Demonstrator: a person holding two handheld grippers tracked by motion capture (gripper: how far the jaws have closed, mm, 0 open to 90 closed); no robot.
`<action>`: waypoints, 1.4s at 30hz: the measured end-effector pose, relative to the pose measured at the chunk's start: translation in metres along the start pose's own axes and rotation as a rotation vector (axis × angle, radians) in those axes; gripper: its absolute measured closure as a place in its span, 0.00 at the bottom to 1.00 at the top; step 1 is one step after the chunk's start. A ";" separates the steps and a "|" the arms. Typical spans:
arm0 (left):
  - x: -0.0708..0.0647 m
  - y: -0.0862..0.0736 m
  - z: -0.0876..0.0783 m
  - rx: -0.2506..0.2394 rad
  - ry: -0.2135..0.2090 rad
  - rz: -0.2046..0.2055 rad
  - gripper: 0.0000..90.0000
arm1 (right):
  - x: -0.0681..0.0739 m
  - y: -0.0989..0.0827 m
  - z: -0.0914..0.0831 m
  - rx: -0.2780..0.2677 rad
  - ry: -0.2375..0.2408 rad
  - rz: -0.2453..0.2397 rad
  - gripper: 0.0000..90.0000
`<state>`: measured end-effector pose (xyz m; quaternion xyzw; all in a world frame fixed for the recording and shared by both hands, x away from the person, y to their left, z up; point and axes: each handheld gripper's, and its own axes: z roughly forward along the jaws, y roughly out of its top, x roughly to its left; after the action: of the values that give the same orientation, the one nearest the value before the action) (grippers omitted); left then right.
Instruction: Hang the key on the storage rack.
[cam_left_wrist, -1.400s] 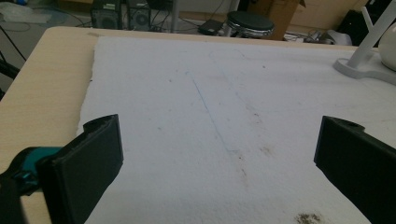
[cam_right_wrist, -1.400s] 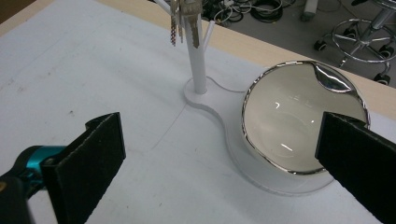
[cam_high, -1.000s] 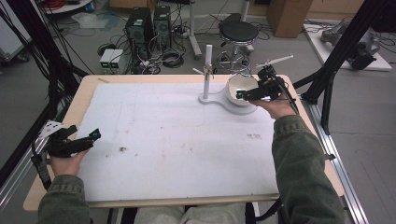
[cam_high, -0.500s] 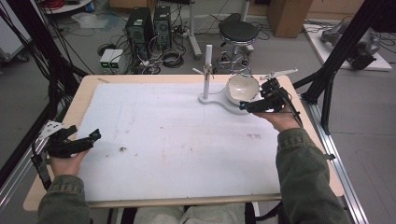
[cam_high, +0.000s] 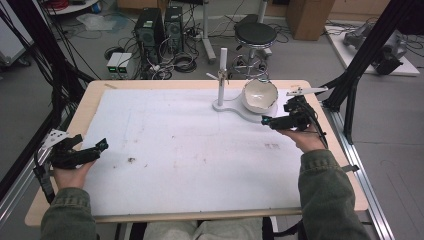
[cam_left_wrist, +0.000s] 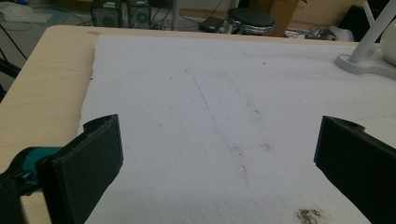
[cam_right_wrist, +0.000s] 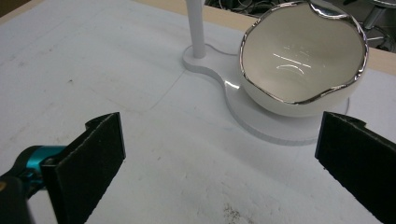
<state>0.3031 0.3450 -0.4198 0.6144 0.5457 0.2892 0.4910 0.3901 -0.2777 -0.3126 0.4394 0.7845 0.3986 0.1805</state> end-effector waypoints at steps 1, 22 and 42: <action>0.000 0.000 0.000 0.000 -0.001 0.001 0.02 | 0.000 -0.004 0.000 0.002 -0.003 0.001 0.01; 0.000 0.000 0.000 0.003 -0.002 0.001 0.02 | -0.013 -0.052 0.003 -0.007 -0.046 0.031 0.01; 0.001 0.000 0.001 0.011 -0.002 -0.004 0.02 | -0.016 -0.093 0.006 -0.087 -0.107 0.076 0.01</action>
<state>0.3038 0.3455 -0.4207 0.6163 0.5479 0.2845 0.4888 0.3515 -0.3160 -0.3905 0.4811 0.7384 0.4151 0.2258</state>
